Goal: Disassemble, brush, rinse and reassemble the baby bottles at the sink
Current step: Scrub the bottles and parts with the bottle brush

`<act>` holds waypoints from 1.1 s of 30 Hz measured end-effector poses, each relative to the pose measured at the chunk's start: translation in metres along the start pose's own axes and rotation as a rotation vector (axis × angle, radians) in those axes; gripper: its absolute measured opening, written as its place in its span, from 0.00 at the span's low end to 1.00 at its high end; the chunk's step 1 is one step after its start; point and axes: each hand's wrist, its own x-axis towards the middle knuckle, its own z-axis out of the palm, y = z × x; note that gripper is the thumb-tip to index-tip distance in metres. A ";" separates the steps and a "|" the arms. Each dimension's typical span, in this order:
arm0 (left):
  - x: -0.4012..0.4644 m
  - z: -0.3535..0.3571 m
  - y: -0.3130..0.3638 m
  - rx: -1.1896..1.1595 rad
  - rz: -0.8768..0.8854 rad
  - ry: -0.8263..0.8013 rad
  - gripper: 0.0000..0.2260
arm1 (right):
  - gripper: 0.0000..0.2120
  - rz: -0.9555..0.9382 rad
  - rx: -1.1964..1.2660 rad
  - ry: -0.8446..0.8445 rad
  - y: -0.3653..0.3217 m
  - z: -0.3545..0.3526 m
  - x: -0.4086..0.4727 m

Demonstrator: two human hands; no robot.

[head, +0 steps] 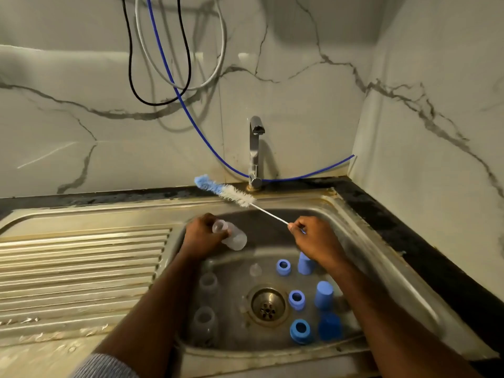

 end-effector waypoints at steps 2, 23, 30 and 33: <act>-0.008 -0.009 0.009 -0.283 -0.030 0.068 0.11 | 0.13 -0.007 0.017 0.004 0.000 -0.001 -0.001; 0.003 -0.076 -0.005 0.336 0.052 0.432 0.24 | 0.08 0.020 0.037 0.062 0.003 -0.019 -0.014; 0.005 -0.080 -0.014 0.287 0.018 0.469 0.23 | 0.07 -0.025 0.026 0.014 0.006 -0.020 -0.015; 0.007 -0.080 -0.019 0.307 0.070 0.377 0.25 | 0.06 -0.017 0.038 0.016 0.009 -0.022 -0.013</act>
